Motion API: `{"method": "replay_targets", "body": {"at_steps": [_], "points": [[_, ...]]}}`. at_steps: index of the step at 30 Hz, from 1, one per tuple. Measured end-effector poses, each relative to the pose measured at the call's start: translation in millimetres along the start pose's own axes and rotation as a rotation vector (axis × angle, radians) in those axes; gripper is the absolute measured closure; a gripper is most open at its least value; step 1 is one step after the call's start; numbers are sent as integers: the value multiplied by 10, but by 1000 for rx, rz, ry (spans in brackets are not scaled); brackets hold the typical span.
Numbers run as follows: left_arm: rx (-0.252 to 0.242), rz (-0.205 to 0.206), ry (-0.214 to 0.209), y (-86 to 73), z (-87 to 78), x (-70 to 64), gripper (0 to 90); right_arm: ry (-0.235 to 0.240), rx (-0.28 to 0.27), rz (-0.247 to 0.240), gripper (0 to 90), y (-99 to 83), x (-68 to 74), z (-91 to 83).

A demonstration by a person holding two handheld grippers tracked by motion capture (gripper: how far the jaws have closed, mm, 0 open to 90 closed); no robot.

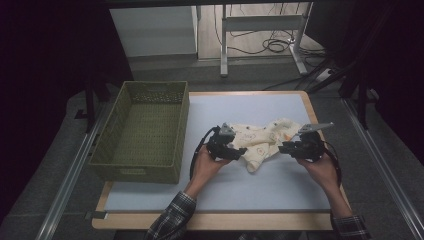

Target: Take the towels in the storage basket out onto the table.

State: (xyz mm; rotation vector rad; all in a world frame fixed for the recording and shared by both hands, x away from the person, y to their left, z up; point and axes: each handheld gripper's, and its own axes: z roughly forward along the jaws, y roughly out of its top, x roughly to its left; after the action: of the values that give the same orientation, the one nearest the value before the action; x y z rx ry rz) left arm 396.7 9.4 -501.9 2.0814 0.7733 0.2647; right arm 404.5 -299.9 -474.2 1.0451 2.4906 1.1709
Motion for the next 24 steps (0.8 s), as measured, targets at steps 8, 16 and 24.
{"method": "replay_targets", "body": {"at_steps": [8,16,24], "points": [[89,47,20,-123,223,-31,395,6,52,-53,608,-40,113,359],[114,47,25,-173,291,47,750,-55,79,-68,788,-164,116,488],[93,24,30,-176,226,120,868,-54,107,-58,900,-162,182,459]]}}
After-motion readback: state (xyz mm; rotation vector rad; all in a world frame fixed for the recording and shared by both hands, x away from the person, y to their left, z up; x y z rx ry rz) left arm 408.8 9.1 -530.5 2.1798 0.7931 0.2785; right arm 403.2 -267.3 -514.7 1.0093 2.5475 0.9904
